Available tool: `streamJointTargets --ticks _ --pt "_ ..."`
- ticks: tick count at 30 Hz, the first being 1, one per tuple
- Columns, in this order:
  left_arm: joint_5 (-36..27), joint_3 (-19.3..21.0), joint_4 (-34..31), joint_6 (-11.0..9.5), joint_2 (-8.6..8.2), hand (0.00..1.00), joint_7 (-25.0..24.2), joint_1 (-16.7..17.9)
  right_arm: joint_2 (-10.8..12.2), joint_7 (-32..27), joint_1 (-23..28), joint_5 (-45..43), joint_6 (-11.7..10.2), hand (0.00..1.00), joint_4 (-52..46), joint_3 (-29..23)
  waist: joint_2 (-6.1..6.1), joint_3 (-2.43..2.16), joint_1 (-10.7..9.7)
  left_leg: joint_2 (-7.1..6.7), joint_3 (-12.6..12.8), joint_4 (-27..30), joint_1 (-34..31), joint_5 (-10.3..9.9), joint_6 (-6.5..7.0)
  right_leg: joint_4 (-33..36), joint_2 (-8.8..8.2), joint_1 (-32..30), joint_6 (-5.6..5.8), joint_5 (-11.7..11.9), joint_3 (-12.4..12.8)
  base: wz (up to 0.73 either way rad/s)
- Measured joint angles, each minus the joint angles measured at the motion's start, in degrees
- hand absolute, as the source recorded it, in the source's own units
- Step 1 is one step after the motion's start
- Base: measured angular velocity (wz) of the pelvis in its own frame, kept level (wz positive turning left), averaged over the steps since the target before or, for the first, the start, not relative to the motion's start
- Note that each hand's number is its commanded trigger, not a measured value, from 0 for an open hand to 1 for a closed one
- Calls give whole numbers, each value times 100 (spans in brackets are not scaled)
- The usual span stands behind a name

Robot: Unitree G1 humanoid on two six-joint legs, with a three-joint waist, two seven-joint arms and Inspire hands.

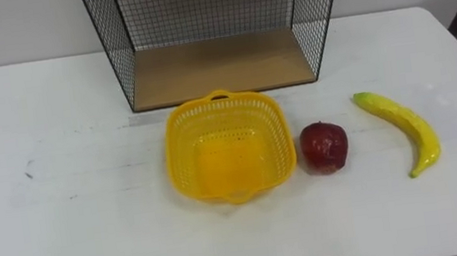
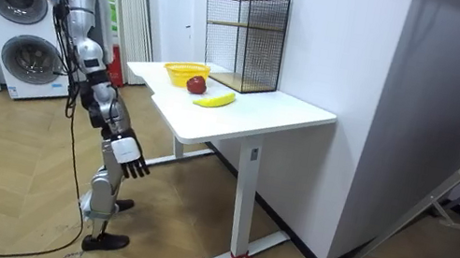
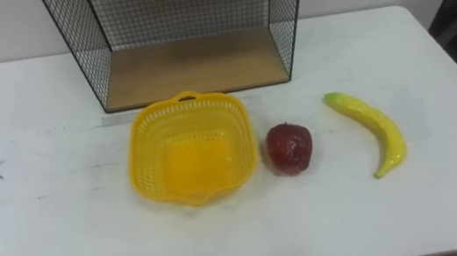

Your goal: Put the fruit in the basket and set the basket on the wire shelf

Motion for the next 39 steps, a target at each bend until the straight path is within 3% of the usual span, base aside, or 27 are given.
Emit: streamJointTargets --ticks 4,10,13,19,24,26,30,37,39 --pt "-4 360 -5 -13 -58 0 15 20 -4 -251 75 702 60 0 254 -662 -15 1 -16 2 64 -56 42 0 0 -3 -3 17 1 -1 92 -9" --pt "-431 981 -54 -134 -9 0 201 191 -96 -946 65 2339 158 0 109 -2076 -115 -21 -348 -1 93 -88 66 0 0 12 -3 11 2 -17 144 -3" --pt "-639 1157 -88 -191 24 0 298 253 -206 -1483 -13 2946 167 0 43 -2740 -158 -6 -428 -4 94 -82 56 -1 2 30 -7 -5 7 -24 143 0" --pt "-779 1346 -274 -254 80 0 638 438 -423 -2801 -150 3416 70 0 -1189 -3718 -234 -22 -607 -17 83 -95 7 2 7 115 -13 -107 7 -40 218 -3" --pt "-777 1324 -399 -368 117 0 797 442 -538 -4037 -273 3031 -209 0 -3295 -3757 -209 -13 -641 -18 106 -87 -145 14 19 216 -9 -304 4 -46 279 -6" --pt "-772 1300 -411 -387 140 0 864 426 -635 -4389 -297 2799 -384 0 -3758 -3749 -221 -14 -625 -23 102 -96 -145 14 19 203 -15 -317 4 -46 265 0" --pt "-760 1107 -472 -386 166 0 915 423 -613 -5060 -291 2107 -592 0 -4917 -3661 -216 -4 -564 -24 100 -96 -221 27 20 226 -21 -385 5 -46 240 0" --pt "-712 982 -507 -408 165 0 910 363 -657 -5191 -290 575 -697 0 -6724 -3327 -214 8 -424 -22 101 -137 -185 50 10 289 -23 -440 5 -46 269 -1" --pt "-710 976 -503 -409 167 0 910 366 -669 -5125 -291 359 -747 0 -7026 -3104 -242 40 -346 -21 101 -152 -140 51 10 285 -23 -394 5 -46 263 0"
